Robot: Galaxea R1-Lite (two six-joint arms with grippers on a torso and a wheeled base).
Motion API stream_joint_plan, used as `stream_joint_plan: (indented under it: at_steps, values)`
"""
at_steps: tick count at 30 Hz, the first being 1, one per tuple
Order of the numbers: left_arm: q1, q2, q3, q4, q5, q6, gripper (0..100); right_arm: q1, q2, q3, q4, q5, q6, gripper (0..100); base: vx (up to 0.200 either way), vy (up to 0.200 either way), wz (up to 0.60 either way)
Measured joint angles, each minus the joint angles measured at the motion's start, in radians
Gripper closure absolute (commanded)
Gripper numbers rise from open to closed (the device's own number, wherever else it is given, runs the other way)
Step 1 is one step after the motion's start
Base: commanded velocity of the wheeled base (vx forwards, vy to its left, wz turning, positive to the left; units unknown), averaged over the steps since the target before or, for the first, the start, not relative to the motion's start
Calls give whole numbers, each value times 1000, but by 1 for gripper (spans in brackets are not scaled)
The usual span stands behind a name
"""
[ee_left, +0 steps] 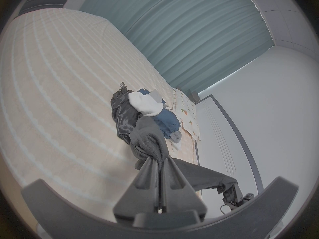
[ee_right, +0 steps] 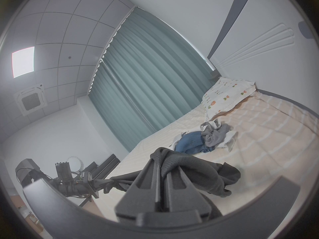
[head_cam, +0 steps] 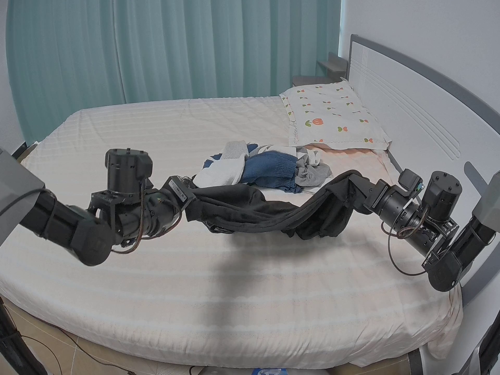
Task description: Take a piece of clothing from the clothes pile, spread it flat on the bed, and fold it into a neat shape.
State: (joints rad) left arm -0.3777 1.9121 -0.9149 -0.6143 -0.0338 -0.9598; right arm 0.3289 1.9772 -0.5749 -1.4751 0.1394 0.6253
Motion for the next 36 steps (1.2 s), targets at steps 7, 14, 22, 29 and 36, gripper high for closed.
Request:
stream_joint_plan:
  at_steps: [7,14,22,29,36]
  values:
    - [-1,-57,212,-156,-15,-4,100,51,40,75,-76,10,3,100,-57,0,0]
    - [-15,-70,331,-251,-32,-55,100,90,74,114,-77,0,3,100,-114,0,0]
    - [-21,-80,379,-255,-31,-61,100,98,77,126,-78,-12,3,100,0,0,0]
    - [-25,-93,401,-255,-31,-63,100,99,60,137,-78,-22,2,100,0,0,0]
    - [-33,-112,421,-257,-33,-63,100,100,42,148,-78,-21,2,100,0,0,0]
